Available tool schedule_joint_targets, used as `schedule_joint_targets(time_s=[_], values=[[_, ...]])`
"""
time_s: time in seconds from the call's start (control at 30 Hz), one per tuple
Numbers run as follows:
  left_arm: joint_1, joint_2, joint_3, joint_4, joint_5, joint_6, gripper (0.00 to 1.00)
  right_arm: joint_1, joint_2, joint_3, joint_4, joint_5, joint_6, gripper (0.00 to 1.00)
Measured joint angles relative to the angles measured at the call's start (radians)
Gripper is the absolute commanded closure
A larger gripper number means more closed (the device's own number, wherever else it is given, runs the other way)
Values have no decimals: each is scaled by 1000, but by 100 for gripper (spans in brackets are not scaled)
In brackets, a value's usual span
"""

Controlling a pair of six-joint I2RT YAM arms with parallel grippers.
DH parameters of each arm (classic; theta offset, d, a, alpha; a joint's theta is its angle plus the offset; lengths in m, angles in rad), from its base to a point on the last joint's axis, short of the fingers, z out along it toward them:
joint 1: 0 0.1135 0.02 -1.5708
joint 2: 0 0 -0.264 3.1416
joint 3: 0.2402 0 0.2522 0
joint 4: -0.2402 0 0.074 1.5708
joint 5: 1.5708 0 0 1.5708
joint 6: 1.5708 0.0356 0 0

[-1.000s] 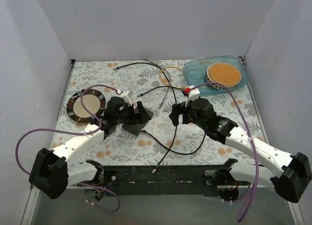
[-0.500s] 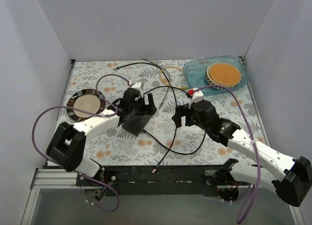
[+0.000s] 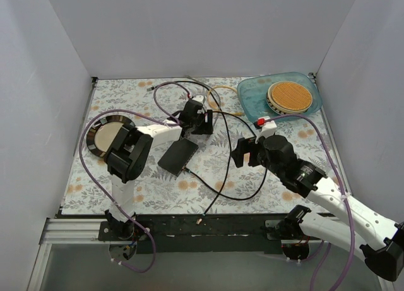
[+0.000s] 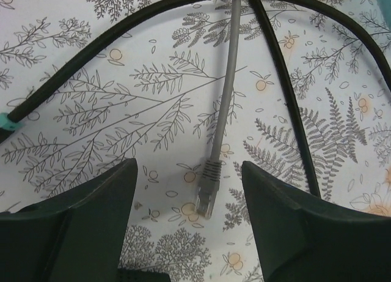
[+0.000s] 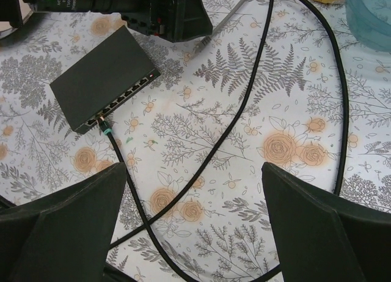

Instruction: Insert the plug into the switch port

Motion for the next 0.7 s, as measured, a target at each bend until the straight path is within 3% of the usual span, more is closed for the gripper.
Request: schedule_joint_targets(time_s=[0.3,0.47,0.53,0.57,0.7], values=[[-21,61,53,-8,-53,43,37,-1,-38,-12,-25,29,12,2],[-56,95,84,-11,-114,80,45,-1,-35,-33,-33,29,18,2],[-71,109,100,-11,-144,93,54,-1,-33,-34,-32,29,19,2],[-78,115,106,-12,-158,99,68,-2,-33,-34,-32,29,19,3],[-91,134,125,-16,-193,114,94,-3,-31,-34,-32,29,19,3]])
